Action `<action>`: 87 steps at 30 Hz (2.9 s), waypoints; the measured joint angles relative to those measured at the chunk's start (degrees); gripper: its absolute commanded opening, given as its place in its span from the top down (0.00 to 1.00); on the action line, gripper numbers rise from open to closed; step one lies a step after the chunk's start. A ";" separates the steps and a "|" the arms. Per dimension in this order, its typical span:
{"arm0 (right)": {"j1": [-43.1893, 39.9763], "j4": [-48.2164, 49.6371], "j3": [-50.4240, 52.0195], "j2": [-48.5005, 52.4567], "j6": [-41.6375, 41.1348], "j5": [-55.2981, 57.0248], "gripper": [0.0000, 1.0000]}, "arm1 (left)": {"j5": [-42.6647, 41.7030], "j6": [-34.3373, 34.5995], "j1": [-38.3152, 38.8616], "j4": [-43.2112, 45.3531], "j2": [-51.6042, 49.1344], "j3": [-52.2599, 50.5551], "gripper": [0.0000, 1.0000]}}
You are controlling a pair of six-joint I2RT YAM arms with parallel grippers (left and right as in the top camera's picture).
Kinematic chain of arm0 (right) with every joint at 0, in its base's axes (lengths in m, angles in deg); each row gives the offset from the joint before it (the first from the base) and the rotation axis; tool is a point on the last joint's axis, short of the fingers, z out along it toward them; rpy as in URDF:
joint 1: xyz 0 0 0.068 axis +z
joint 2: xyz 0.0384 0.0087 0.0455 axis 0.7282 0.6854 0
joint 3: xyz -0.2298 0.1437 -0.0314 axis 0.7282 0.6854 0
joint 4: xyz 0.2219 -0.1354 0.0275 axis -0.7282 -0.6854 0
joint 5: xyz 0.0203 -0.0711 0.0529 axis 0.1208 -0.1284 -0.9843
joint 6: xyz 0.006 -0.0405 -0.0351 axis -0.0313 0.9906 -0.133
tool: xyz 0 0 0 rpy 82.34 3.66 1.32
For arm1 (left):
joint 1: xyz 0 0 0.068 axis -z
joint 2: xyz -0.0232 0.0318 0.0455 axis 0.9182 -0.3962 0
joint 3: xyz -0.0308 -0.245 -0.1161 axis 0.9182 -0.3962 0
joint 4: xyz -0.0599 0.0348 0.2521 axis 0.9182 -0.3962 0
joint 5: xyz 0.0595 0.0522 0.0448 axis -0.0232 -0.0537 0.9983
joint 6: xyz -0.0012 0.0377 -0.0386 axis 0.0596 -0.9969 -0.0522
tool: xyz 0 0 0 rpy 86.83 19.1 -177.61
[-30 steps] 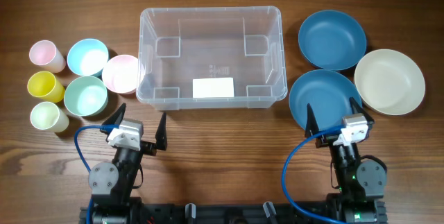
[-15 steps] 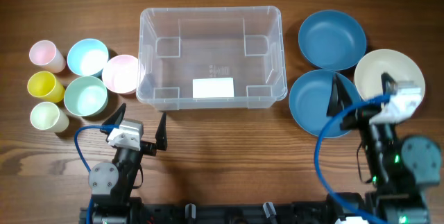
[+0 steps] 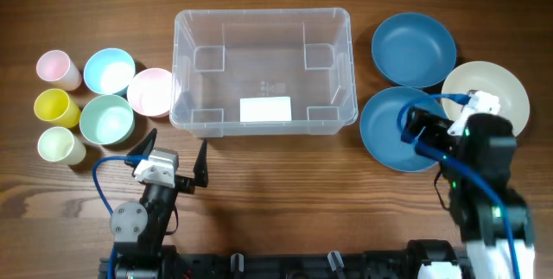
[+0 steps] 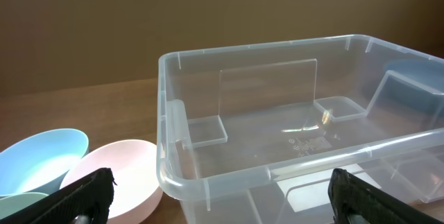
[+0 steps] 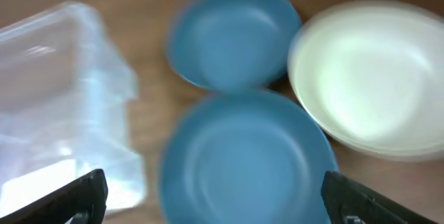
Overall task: Pack container
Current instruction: 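Reach the right gripper to the lower dark blue bowl and grasp its rim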
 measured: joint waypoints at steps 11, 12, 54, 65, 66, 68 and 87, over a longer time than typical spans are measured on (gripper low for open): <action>-20.94 1.97 -0.04 29.18 -3.08 -6.01 0.03 | 0.00 0.00 0.00 0.02 0.00 0.00 0.00; -21.90 2.01 -0.04 29.77 -2.21 -6.40 0.05 | 0.00 0.00 0.00 0.02 0.00 0.00 0.00; -22.77 12.26 8.24 30.03 1.27 -15.82 0.76 | 0.00 0.00 0.00 0.02 0.00 0.00 0.00; -22.77 11.61 8.24 30.03 1.68 -16.02 0.94 | 0.00 0.00 0.00 0.02 0.00 0.00 0.00; -22.77 11.61 8.24 30.03 1.79 -16.04 0.95 | 0.00 0.00 0.00 0.02 0.00 0.00 0.00; -22.77 11.08 8.24 29.99 2.19 -16.15 0.96 | 0.00 0.00 0.00 0.02 0.00 0.00 0.00; -22.77 -2.23 8.33 10.16 3.85 -15.50 0.96 | 0.00 0.00 0.00 0.00 0.00 0.00 0.00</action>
